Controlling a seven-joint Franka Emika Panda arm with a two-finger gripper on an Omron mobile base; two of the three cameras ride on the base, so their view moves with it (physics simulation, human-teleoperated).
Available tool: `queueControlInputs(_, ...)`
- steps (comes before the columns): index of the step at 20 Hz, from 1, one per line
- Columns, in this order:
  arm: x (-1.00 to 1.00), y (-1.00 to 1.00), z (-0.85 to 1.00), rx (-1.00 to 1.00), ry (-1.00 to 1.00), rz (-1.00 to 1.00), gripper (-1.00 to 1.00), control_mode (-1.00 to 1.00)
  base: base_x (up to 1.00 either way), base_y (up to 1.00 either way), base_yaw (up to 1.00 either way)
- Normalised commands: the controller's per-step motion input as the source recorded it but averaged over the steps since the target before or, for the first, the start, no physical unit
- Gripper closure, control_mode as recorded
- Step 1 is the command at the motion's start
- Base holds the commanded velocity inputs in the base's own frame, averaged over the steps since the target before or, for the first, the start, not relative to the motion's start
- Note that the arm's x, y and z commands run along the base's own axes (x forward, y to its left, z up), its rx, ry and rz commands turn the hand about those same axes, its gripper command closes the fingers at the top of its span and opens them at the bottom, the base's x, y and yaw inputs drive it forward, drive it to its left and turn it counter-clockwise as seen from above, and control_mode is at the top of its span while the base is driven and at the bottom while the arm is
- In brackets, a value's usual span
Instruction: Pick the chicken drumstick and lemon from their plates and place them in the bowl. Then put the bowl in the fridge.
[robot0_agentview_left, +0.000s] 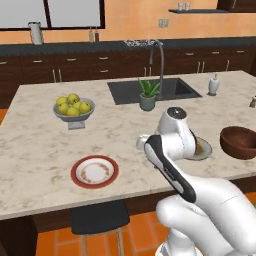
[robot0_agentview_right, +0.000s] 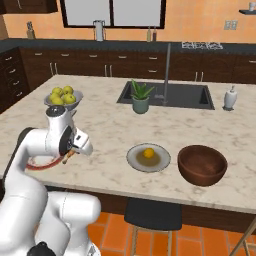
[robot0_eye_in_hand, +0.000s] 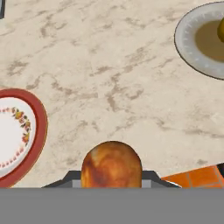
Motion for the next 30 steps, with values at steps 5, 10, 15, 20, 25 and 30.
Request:
queueControlInputs(5, 0.45, -1.0, 0.57, 0.0, -0.02, 0.0, 1.0, -1.0, 0.0, 0.0, 0.0)
queueControlInputs(10, 0.03, -1.0, 0.58, 0.0, 0.07, 0.0, 1.0, -1.0, 0.0, 0.0, 0.0)
queueControlInputs(15, 0.0, -1.0, 0.45, 0.0, 0.06, -0.01, 1.0, -1.0, 0.0, 0.0, 0.0)
queueControlInputs(20, 0.0, -1.0, 0.08, 0.0, 0.12, -0.04, 1.0, -1.0, 0.0, 0.0, 0.0)
queueControlInputs(25, 0.01, -1.0, 0.0, -0.01, 0.07, 0.0, 1.0, -1.0, 0.0, 0.0, 0.0)
queueControlInputs(30, 0.03, -1.0, -0.06, 0.0, 0.09, -0.04, 1.0, -1.0, 0.0, 0.0, 0.0)
